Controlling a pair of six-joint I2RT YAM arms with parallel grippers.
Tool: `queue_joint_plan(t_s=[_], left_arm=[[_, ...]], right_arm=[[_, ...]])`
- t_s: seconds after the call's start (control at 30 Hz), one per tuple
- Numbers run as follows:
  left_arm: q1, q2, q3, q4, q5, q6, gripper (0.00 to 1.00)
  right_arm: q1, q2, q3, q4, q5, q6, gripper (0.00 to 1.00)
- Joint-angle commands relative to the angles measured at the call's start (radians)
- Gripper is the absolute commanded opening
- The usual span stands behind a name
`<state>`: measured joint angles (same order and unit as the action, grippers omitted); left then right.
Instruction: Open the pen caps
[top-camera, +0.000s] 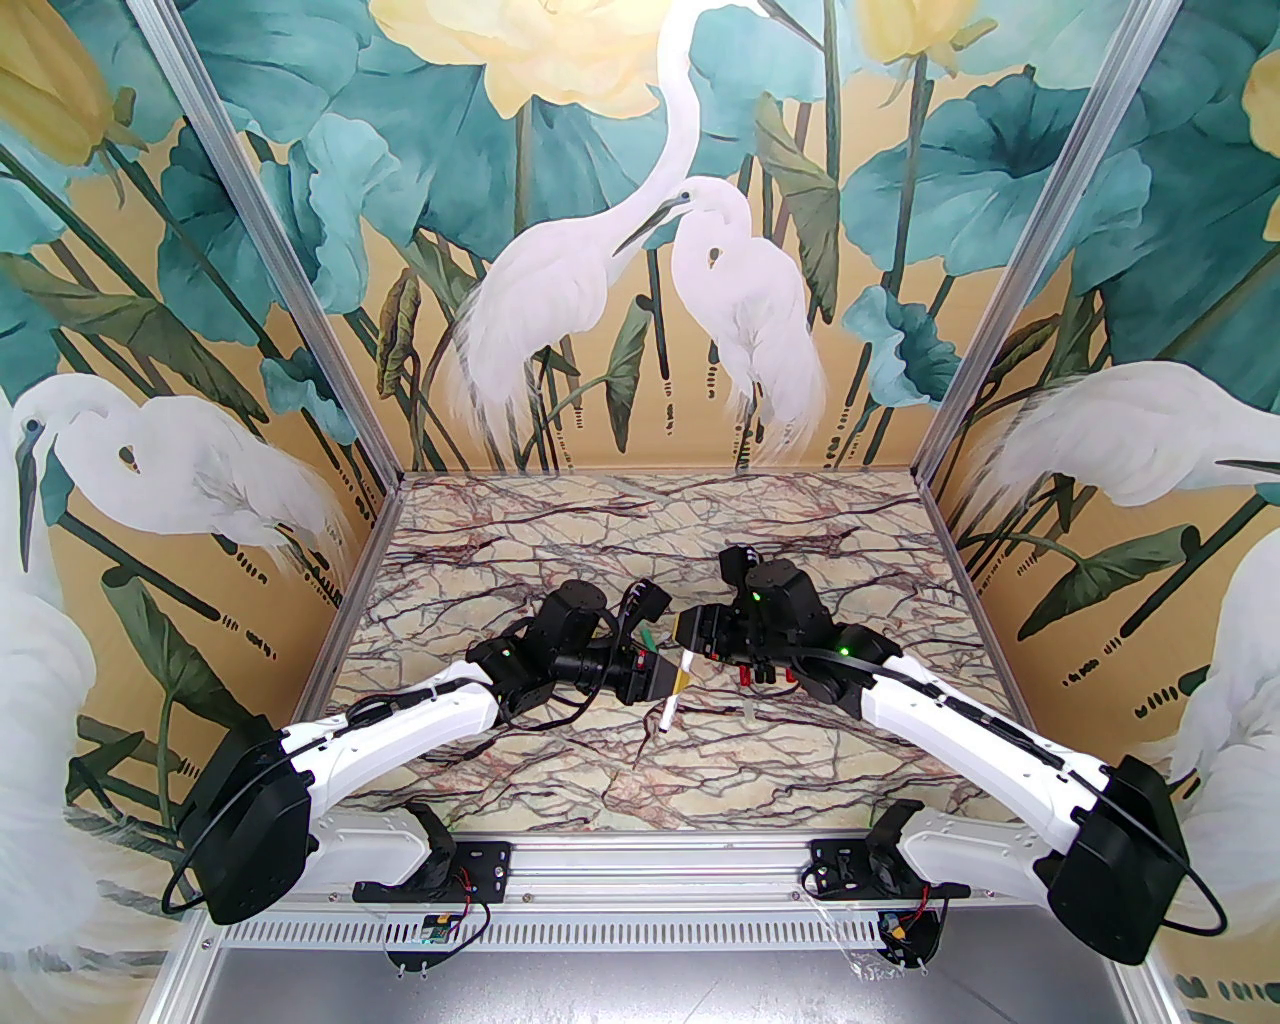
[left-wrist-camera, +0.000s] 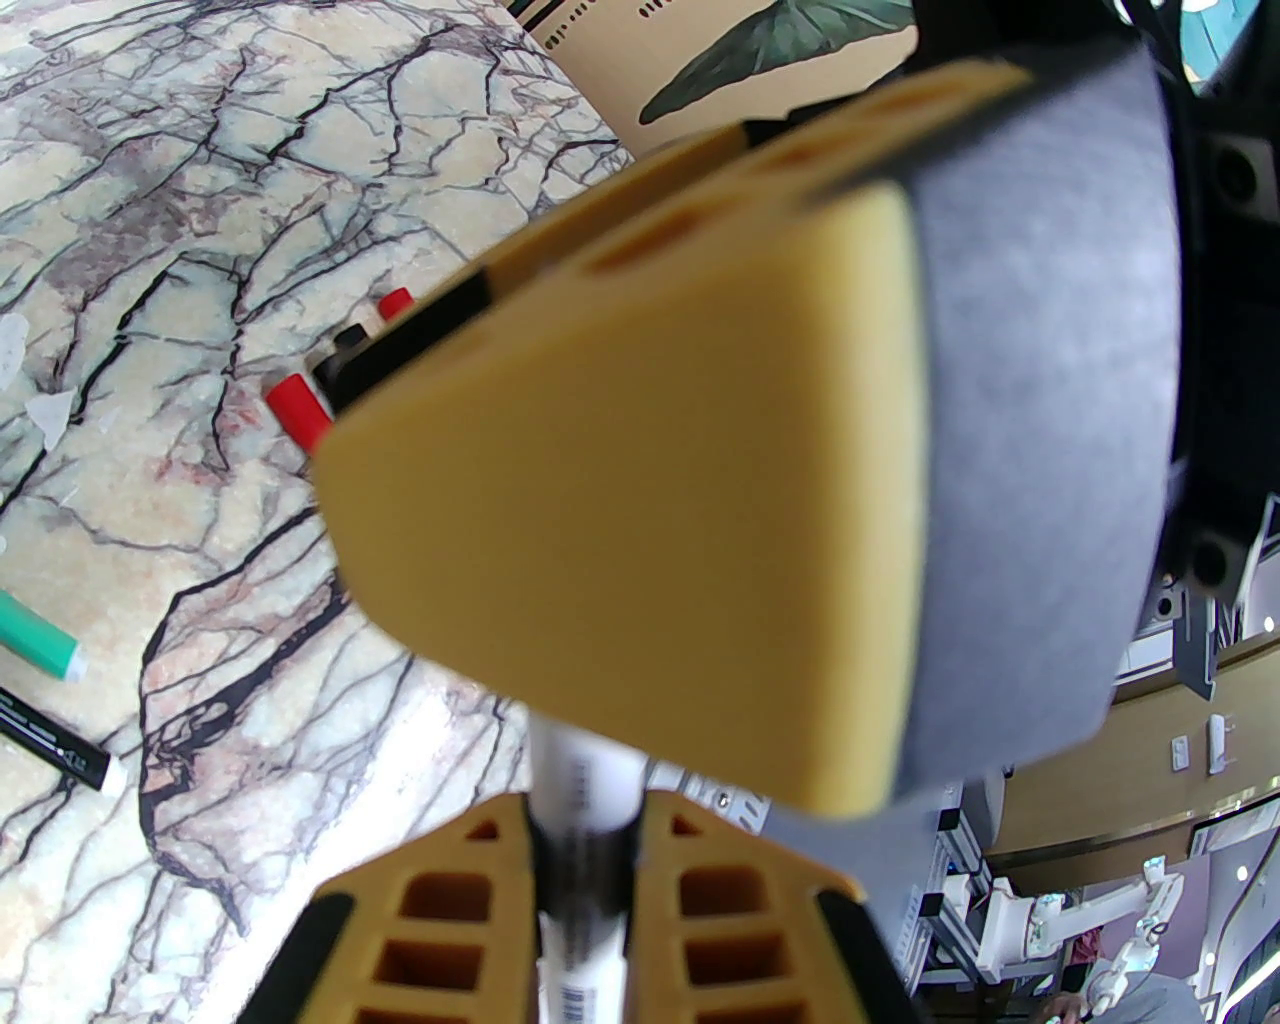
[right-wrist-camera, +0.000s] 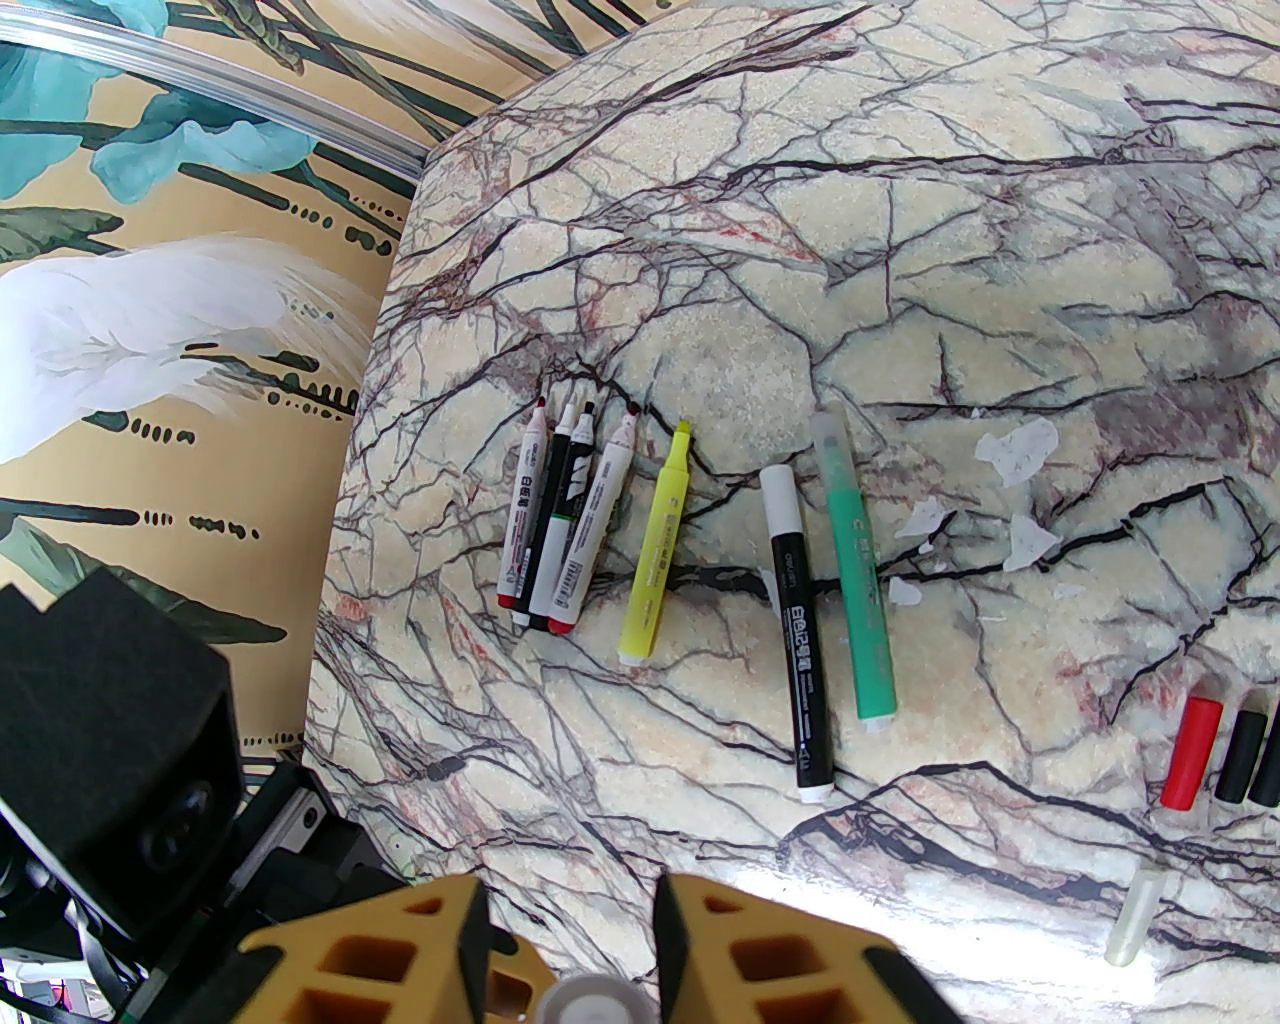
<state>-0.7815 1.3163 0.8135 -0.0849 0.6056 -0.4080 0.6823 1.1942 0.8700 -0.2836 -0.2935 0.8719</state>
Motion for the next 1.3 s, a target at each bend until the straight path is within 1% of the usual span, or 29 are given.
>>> queue_joint_plan(t_s=[0.0,0.57,0.67,0.87,1.0,1.13,1.27], left_arm=[[-0.007,-0.023,0.019,0.03,0.013,-0.011,0.12],[-0.008,-0.042,0.016,0.037,0.015,-0.02,0.12],[-0.008,-0.04,0.016,0.036,0.017,-0.021,0.12],[-0.007,-0.033,0.016,0.033,0.024,-0.017,0.12],[-0.008,-0.025,0.016,0.035,0.032,-0.017,0.12],[-0.008,-0.017,0.016,0.034,0.035,-0.015,0.12],[-0.009,-0.01,0.015,0.032,0.033,-0.013,0.12]], right_arm=[[-0.002,-0.003,0.0,0.018,-0.014,0.006,0.32],[-0.002,0.02,-0.008,0.027,-0.013,0.006,0.27],[-0.001,0.02,-0.01,0.03,-0.015,0.006,0.24],[-0.002,0.01,-0.009,0.024,-0.006,0.001,0.22],[-0.002,0.005,-0.009,0.017,0.002,-0.005,0.22],[-0.002,-0.002,-0.007,0.021,0.001,-0.003,0.26],[-0.003,-0.001,0.003,0.023,-0.005,-0.003,0.26]])
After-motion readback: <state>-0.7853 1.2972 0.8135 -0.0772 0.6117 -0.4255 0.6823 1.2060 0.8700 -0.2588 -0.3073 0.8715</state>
